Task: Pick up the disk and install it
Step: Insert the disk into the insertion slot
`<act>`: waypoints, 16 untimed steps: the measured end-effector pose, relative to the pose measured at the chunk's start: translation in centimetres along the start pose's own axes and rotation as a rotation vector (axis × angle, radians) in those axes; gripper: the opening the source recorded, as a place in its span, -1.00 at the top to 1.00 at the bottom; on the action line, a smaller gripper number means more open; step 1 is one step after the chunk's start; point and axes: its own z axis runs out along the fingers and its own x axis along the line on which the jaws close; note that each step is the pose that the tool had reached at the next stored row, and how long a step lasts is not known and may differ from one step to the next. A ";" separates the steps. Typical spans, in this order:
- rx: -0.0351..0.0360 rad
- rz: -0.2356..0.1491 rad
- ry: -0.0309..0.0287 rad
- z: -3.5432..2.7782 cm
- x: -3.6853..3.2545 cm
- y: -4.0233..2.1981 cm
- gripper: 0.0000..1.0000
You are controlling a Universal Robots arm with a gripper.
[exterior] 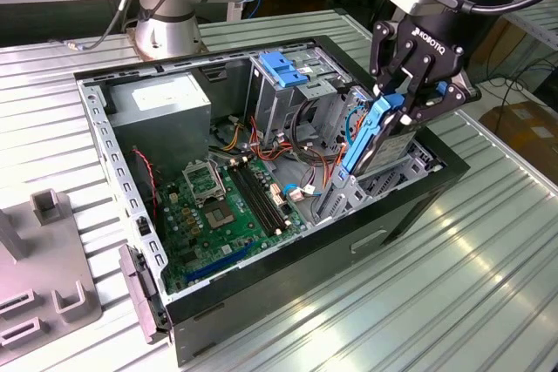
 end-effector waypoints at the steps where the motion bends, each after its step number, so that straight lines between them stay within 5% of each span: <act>1: 0.0000 0.000 0.0001 0.05 0.00 0.00 0.26; 16: 0.0000 0.000 0.0001 0.26 0.00 -0.01 0.26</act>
